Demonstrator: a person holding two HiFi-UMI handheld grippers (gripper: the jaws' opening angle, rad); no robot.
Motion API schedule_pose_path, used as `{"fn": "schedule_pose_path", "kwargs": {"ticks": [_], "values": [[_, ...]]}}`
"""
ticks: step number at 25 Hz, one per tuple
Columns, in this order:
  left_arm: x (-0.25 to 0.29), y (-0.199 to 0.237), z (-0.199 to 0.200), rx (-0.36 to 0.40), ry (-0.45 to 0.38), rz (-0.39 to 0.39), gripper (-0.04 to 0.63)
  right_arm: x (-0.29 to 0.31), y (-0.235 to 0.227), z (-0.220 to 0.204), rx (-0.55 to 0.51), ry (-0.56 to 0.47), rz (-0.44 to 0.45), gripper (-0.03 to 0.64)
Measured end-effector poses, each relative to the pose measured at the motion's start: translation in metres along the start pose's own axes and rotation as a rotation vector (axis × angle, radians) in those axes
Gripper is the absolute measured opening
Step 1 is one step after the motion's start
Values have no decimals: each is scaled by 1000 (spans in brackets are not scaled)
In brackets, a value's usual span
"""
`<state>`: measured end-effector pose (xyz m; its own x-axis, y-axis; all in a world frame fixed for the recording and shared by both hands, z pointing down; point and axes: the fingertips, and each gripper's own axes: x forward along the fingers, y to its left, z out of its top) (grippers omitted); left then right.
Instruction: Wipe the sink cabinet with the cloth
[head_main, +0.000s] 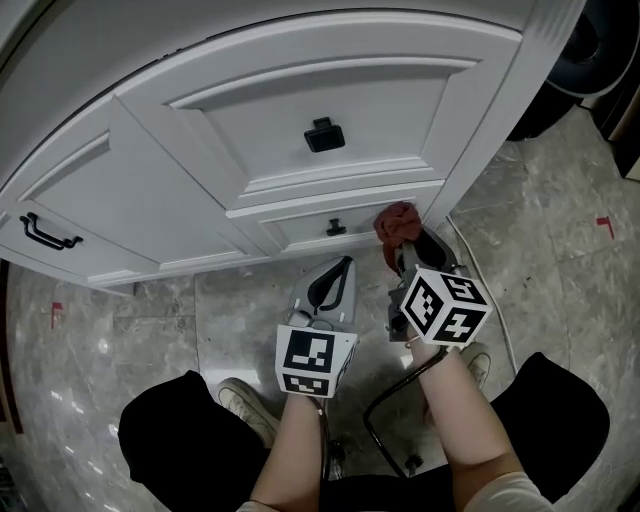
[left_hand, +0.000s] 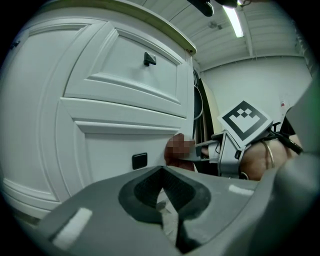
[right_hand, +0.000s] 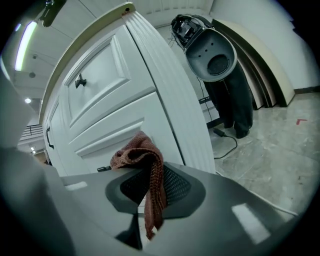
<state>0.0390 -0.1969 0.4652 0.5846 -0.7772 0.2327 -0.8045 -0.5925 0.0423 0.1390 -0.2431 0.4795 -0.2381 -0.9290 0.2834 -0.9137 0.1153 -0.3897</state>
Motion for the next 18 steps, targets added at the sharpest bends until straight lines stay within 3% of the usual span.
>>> {"fn": "schedule_pose_path", "kwargs": {"ticks": [7,10,13,18], "values": [[4,-16,-7,9,20,-18,2,-16,-37,12,-5,-31,-98,87],[-3,-9,-6,3,9,12,2,-23,-44,11,2,-39,-113,87],[-16,9,-5,-15,-3,60,2,-21,-19,-10,-25,-8,-74,87],[-42,49,-18,-60,18,144,2,-2,52,-58,-88,80,73,87]]}}
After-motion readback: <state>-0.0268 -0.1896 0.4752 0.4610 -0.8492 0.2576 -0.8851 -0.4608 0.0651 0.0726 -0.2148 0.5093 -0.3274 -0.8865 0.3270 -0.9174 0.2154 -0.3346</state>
